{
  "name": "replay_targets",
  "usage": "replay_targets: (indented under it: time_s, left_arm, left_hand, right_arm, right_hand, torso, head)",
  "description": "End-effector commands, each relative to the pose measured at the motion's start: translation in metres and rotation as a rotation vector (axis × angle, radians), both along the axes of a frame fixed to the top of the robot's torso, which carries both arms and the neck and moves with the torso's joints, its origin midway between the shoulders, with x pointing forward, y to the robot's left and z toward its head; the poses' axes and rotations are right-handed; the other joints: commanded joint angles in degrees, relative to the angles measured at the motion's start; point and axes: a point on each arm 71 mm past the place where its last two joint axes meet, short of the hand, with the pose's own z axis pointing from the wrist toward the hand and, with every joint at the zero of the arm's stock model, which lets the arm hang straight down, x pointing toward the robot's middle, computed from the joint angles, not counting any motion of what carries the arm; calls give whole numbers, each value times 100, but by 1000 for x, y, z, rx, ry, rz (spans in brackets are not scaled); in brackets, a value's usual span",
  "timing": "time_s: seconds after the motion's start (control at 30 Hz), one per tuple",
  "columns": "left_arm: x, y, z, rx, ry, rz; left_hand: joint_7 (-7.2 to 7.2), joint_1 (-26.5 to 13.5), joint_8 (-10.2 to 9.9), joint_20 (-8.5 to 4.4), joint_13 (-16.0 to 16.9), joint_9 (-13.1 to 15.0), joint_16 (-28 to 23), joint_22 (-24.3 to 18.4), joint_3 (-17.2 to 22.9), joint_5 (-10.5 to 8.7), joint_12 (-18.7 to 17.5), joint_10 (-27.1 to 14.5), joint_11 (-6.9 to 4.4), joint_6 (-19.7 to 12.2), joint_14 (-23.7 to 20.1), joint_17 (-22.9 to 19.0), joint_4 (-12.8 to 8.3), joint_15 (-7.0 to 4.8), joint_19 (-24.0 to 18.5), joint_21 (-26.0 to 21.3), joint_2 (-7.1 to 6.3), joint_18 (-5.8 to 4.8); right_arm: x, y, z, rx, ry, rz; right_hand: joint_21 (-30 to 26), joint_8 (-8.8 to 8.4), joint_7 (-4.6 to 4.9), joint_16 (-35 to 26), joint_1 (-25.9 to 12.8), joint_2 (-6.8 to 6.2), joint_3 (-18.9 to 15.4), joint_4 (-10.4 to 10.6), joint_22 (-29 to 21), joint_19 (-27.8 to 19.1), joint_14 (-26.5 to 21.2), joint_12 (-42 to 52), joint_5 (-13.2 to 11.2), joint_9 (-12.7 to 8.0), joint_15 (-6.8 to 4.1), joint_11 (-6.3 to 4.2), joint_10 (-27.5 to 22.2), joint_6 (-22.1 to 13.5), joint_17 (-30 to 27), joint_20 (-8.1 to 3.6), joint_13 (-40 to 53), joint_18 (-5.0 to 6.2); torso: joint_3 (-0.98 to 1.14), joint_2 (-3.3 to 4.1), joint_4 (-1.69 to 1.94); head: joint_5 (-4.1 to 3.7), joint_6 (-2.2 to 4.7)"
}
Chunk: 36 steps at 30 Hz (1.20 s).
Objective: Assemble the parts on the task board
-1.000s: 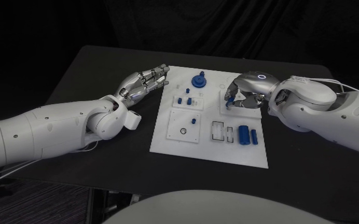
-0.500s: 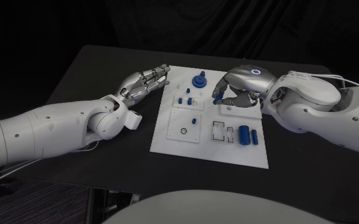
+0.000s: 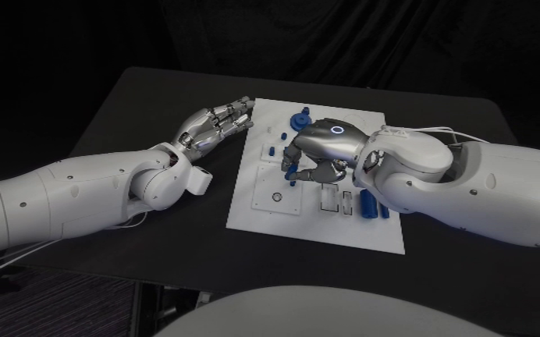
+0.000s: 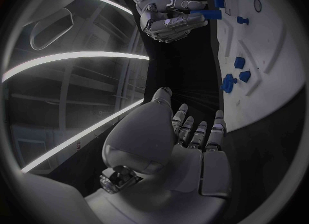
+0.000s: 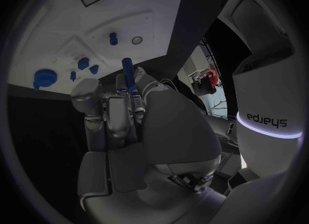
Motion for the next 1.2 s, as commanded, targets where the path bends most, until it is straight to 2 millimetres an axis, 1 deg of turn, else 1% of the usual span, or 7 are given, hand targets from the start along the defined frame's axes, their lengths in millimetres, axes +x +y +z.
replay_targets:
  time_s: [0.03,0.2,0.37,0.47,0.57,0.73,1.2]
  left_arm:
    - [-2,-1,6,-53,-77,-10]
    - [-2,-3,6,-55,-74,-15]
    - [-2,-5,6,-57,-73,-19]
    - [-2,-5,6,-57,-72,-20]
    - [-1,-5,6,-57,-72,-21]
    - [-1,-5,5,-57,-71,-22]
    - [0,-7,5,-59,-67,-30]
  left_hand:
    - [30,61,-4,-11,-5,4,-14,-11,28,41,-8,2,43,-4,-40,-7,-8,-16,-32,-32,10,107]
    - [32,64,-4,-14,-5,4,-15,-14,34,42,-8,0,44,-2,-41,-7,-8,-18,-35,-34,17,107]
    - [35,70,-5,-13,-5,3,-16,-28,44,44,-9,-3,46,-2,-42,-7,-11,-16,-45,-39,30,106]
    - [35,73,-6,-9,-5,3,-16,-36,49,44,-9,-4,45,-7,-44,-7,-13,-8,-52,-43,35,104]
    - [36,76,-8,-7,-6,2,-17,-38,53,45,-9,-8,46,-11,-45,-7,-15,-4,-54,-44,38,103]
    - [37,79,-9,-5,-6,2,-18,-46,57,45,-9,-7,47,-12,-47,-8,-17,-2,-60,-47,41,102]
    - [42,87,-12,0,-8,0,-21,-46,67,46,-11,-18,52,-25,-53,-9,-24,2,-61,-48,50,101]
  right_arm:
    - [-3,7,-10,-31,-14,47]
    - [-8,18,-25,-60,-21,90]
    - [-13,22,-32,-70,-26,113]
    - [-14,23,-34,-70,-33,119]
    - [-14,24,-35,-69,-36,120]
    - [-14,24,-36,-74,-38,123]
    - [-12,24,-38,-92,-85,131]
  right_hand:
    - [14,-46,15,36,66,13,-2,-41,678,2,96,-7,31,3,-25,-82,109,5,2,-36,5,-86]
    - [19,-58,22,23,70,10,4,-53,679,-1,91,-19,31,2,-21,-76,102,-4,-15,-35,2,-88]
    - [24,-66,27,33,54,11,4,-49,680,-3,91,-27,31,2,-16,-69,101,-6,-2,-33,0,-90]
    - [23,-67,28,28,53,11,5,-50,680,-4,89,-28,31,2,-15,-69,101,-6,-9,-33,0,-90]
    - [37,-70,27,29,58,11,9,-56,683,-2,88,-30,31,2,-14,-71,103,-6,-7,-32,0,-93]
    - [35,-73,26,36,64,12,14,-65,682,-4,89,-32,31,3,-14,-72,107,-5,1,-32,1,-92]
    - [36,-80,27,32,78,16,28,-87,682,-10,83,-30,31,6,-15,-77,130,4,-5,-32,5,-92]
  torso:
    - [2,-5,8]
    - [5,2,-3]
    - [-3,-2,25]
    - [-3,-2,9]
    - [1,-3,-24]
    - [-1,-7,9]
    - [1,-12,1]
  head:
    - [10,0]
    - [23,0]
    - [-4,0]
    - [-2,0]
    - [33,0]
    - [4,0]
    - [6,0]
